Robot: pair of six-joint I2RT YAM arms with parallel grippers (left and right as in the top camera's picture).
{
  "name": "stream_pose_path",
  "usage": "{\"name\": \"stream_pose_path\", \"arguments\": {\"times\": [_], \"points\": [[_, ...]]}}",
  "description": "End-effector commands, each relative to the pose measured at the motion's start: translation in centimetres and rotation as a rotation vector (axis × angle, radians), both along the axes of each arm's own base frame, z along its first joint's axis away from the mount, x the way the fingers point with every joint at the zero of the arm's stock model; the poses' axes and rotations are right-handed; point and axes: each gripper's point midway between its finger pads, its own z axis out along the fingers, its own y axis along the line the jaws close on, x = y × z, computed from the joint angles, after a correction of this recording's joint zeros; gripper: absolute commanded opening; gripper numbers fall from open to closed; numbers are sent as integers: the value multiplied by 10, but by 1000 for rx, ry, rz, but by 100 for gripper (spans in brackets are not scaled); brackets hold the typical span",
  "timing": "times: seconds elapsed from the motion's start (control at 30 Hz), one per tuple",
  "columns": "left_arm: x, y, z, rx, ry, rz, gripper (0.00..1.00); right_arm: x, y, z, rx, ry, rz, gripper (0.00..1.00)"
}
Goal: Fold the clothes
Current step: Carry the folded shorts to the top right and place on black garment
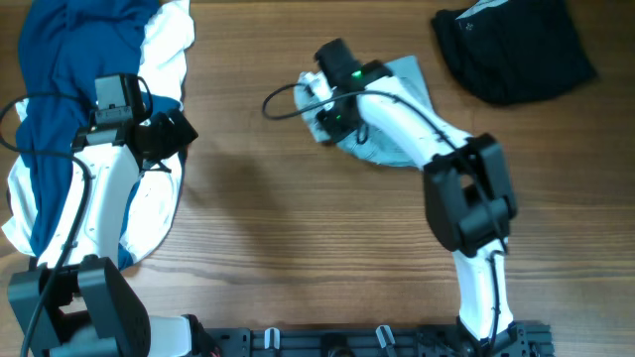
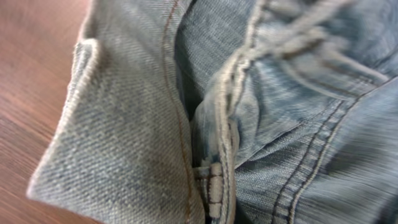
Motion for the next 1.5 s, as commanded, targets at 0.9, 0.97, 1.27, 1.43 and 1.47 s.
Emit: {"name": "stream_pose_path", "arguments": {"times": [0.9, 0.97, 1.27, 1.43, 1.47], "points": [[6, 0, 0, 2, -19, -15, 99, 67, -390, 322, 67, -852, -1399, 4], [7, 1, 1, 2, -26, -12, 98, 75, -401, 313, 80, -852, -1421, 4], [12, 1, 3, 0, -44, -2, 98, 101, -427, 214, -63, -691, -1463, 4], [12, 1, 3, 0, -44, -2, 98, 143, -426, 156, 5, -672, -1453, 4], [12, 1, 3, 0, -45, -2, 98, 152, -423, 150, 36, -677, -1442, 4]]}}
